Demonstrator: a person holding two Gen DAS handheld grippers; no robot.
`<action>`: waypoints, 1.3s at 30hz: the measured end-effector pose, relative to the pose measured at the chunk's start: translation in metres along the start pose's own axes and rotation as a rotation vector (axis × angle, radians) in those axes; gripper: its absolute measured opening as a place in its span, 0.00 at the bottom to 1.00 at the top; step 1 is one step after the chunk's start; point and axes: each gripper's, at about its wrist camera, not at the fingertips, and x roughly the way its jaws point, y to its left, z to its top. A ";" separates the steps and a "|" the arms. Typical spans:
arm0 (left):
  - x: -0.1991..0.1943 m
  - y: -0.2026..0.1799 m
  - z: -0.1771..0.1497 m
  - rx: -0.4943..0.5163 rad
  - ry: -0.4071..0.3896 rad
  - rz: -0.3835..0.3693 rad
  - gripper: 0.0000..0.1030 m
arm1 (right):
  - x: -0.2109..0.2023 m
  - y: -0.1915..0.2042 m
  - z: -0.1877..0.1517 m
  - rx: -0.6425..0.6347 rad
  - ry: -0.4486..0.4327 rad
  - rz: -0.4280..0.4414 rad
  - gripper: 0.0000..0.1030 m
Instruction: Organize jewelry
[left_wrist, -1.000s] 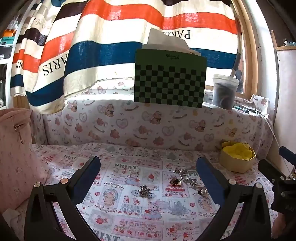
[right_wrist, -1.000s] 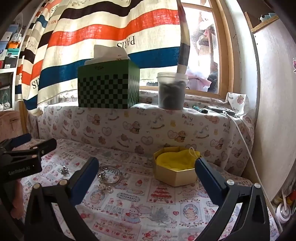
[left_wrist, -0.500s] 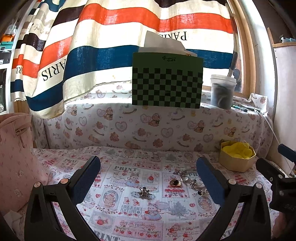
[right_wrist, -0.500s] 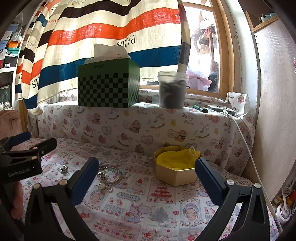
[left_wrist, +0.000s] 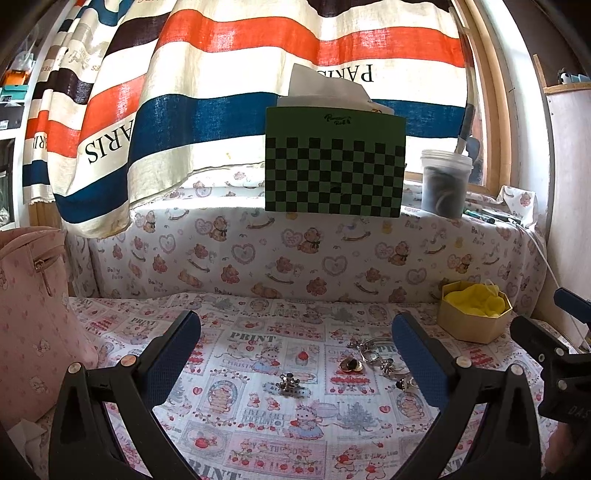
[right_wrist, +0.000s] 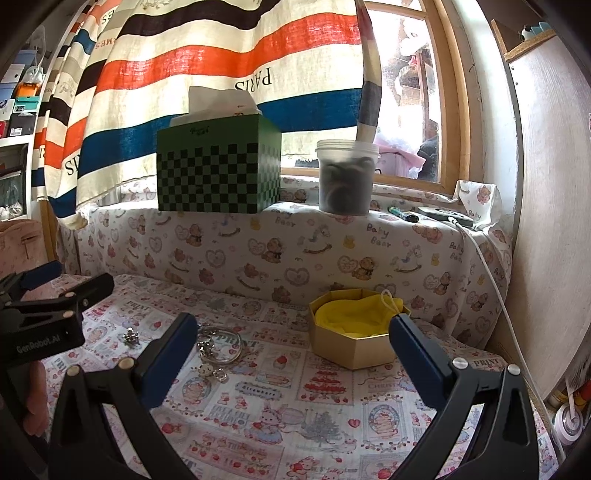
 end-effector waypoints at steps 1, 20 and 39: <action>0.000 0.000 0.000 -0.001 0.001 0.001 1.00 | 0.000 0.000 0.000 0.000 0.002 0.001 1.00; 0.004 0.004 0.002 -0.011 0.016 0.009 1.00 | 0.001 -0.001 0.001 0.003 0.015 0.007 1.00; -0.002 -0.004 0.001 0.027 -0.008 -0.013 1.00 | 0.005 -0.004 0.001 0.028 0.039 -0.022 1.00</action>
